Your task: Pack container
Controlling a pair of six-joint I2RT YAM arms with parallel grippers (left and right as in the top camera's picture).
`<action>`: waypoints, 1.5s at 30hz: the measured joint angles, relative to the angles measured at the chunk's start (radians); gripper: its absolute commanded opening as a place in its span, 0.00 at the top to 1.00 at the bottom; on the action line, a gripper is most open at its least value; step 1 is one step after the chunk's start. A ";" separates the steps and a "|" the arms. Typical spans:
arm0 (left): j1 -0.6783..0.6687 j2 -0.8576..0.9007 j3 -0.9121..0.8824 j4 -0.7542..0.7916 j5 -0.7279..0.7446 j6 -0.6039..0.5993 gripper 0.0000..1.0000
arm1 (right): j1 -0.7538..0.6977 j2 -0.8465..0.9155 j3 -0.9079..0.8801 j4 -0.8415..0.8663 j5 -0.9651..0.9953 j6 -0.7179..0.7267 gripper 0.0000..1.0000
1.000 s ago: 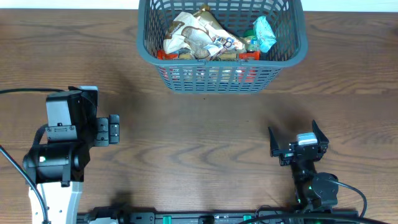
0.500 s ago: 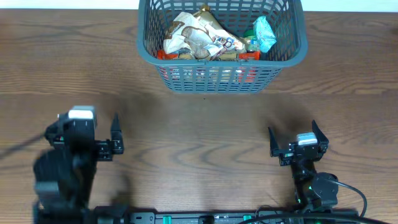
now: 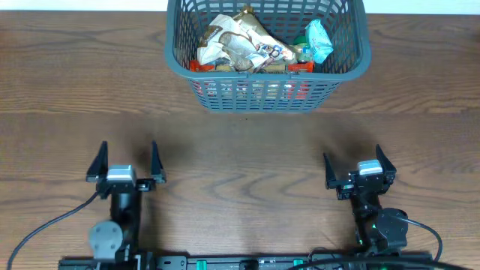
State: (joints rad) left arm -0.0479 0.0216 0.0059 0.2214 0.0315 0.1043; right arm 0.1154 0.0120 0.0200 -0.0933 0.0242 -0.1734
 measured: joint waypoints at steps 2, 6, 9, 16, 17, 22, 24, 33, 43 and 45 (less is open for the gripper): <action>-0.001 -0.006 0.000 -0.042 -0.005 0.000 0.02 | 0.000 0.000 0.000 0.000 0.000 0.000 0.01; -0.017 -0.011 0.000 -0.169 -0.003 0.000 0.02 | 0.000 0.000 0.000 0.000 -0.002 0.000 0.01; -0.028 -0.010 0.004 -0.234 0.027 0.000 0.02 | 0.000 0.000 0.000 0.001 -0.002 0.000 0.01; -0.033 -0.011 0.009 -0.241 0.053 0.000 0.02 | 0.000 0.000 0.000 0.000 -0.003 0.000 0.01; -0.033 -0.011 0.009 -0.241 0.056 0.000 0.02 | 0.000 0.000 0.000 0.000 -0.002 0.000 0.01; -0.033 -0.011 0.010 -0.241 0.066 -0.003 0.02 | 0.000 0.000 0.000 0.000 -0.002 0.000 0.01; -0.033 -0.011 0.010 -0.241 0.067 -0.003 0.01 | 0.000 0.000 0.000 0.000 -0.003 0.000 0.01; -0.033 -0.011 0.010 -0.241 0.067 -0.003 0.02 | 0.000 0.000 0.000 0.000 -0.003 0.000 0.01; -0.033 -0.011 0.010 -0.241 0.067 -0.003 0.02 | 0.000 0.000 0.000 0.000 -0.003 0.000 0.01; -0.033 -0.011 0.010 -0.241 0.067 -0.003 0.02 | 0.000 0.000 0.000 0.000 -0.003 0.000 0.01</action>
State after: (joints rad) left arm -0.0807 0.0109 0.0158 -0.0196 0.0986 0.1009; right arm 0.1154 0.0116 0.0196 -0.0933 0.0216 -0.1734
